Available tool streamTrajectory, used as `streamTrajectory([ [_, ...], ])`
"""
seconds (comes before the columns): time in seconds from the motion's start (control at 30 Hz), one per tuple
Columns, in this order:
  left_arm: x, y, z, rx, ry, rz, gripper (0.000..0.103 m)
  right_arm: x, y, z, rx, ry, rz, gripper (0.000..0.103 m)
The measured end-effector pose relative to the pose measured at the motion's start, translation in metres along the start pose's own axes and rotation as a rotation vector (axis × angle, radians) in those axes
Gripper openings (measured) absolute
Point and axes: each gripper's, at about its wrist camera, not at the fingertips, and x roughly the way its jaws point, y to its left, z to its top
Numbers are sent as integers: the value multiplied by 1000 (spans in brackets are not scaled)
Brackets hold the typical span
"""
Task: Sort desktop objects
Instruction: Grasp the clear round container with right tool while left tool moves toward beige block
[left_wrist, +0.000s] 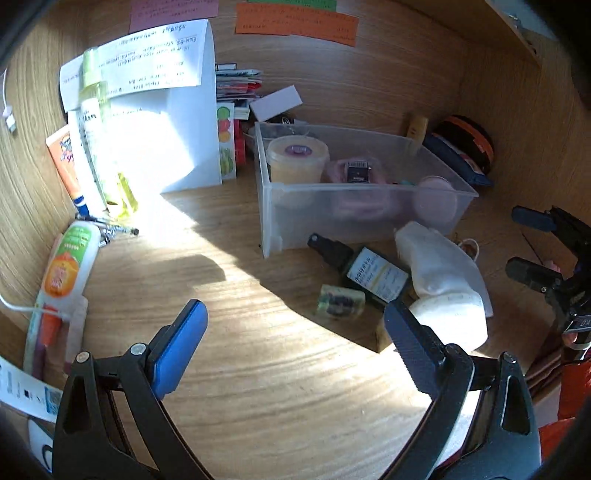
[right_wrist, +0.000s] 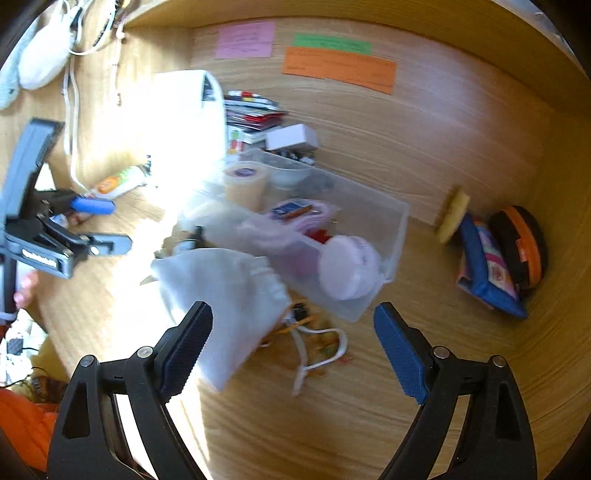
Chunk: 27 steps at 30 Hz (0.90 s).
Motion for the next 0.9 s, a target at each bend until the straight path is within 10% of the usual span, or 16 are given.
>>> streamTrajectory([
  [0.27,-2,-16,-15,46,-4,-1,63,-2,35,-3,-17,-4,173,68],
  [0.43,-3,-19,-21,57,7,-33,57,7,54,-6,-42,26,258,43],
  [0.9,3,-29,-28,95,29,-79,54,18,74,-3,-119,61,299,28],
])
